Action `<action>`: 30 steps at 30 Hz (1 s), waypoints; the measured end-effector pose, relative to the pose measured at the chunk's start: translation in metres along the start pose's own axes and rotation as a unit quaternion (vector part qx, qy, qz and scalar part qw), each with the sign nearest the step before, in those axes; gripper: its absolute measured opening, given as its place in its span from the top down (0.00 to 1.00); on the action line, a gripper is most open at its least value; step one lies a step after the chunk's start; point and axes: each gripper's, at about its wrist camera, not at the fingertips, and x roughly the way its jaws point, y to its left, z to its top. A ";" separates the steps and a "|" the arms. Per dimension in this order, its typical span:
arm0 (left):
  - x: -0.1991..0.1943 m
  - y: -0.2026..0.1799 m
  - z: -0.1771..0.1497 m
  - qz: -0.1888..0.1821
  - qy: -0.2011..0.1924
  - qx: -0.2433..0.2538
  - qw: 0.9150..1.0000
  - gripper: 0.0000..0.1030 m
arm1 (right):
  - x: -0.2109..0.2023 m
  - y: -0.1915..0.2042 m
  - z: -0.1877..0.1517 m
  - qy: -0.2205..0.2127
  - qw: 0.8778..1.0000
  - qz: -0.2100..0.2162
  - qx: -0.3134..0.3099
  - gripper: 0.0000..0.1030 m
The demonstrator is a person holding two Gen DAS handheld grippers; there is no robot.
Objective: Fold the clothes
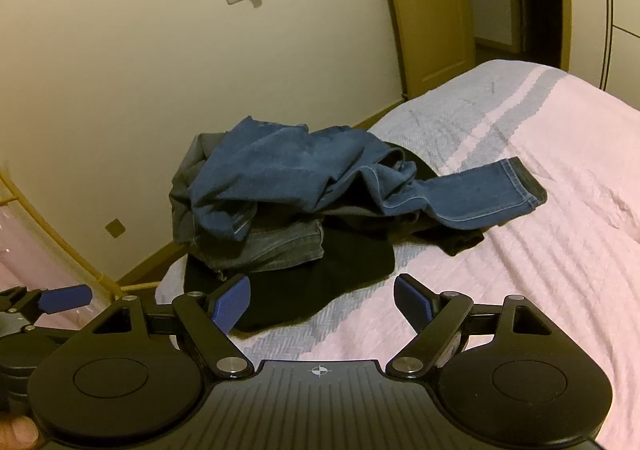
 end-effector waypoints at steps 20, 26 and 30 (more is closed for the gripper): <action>0.011 -0.007 -0.001 -0.005 0.007 0.003 1.000 0.05 | 0.005 -0.013 -0.006 0.014 1.000 0.004 0.008 0.20; 0.014 -0.010 -0.001 -0.004 0.011 0.003 1.000 0.05 | 0.003 -0.018 -0.006 0.015 1.000 0.002 0.009 0.20; 0.014 -0.010 -0.001 -0.008 0.011 0.002 1.000 0.05 | 0.004 -0.018 -0.007 0.017 1.000 0.002 0.010 0.20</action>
